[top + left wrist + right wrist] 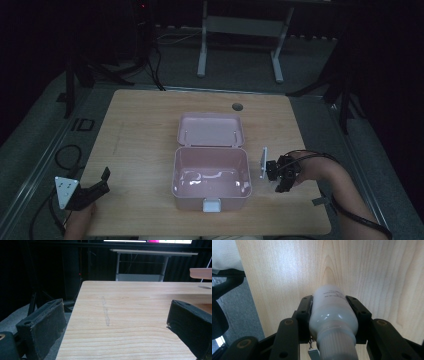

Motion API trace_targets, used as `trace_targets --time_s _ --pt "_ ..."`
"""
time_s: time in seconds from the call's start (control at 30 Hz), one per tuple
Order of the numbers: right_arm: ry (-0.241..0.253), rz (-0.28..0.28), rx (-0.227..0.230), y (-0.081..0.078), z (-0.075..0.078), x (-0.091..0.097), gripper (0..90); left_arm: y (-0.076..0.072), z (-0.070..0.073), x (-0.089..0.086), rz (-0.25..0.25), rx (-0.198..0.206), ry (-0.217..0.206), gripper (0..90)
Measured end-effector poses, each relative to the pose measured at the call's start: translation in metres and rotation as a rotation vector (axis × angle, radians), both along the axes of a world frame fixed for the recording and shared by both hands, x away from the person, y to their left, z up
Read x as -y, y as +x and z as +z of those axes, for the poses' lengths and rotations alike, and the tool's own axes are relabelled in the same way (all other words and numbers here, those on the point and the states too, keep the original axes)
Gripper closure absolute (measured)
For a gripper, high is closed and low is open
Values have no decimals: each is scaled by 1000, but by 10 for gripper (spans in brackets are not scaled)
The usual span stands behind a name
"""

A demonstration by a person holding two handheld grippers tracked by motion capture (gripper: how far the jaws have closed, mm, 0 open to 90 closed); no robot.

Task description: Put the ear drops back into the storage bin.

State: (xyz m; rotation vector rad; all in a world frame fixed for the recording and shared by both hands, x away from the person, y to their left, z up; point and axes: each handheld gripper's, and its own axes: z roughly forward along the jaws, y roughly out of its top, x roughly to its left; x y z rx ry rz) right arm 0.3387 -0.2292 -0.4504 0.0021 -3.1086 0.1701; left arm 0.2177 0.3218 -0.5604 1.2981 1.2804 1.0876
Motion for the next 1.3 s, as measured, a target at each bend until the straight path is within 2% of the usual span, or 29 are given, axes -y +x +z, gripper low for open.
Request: trace_targets --time_s 0.2,0.53,0.8,1.1,1.3 --pt "-5 8 10 -4 9 -6 595 0 0 0 2 0 3 20" --pt "-3 -2 -2 -5 20 -11 595 0 0 1 4 -3 6 20" --pt "7 19 18 -7 38 -19 595 0 0 1 4 -2 7 20" --pt "-3 -20 27 -7 53 -22 595 0 0 1 5 -1 5 20" --pt "8 -12 44 -7 63 -24 595 0 0 1 7 -1 5 20"
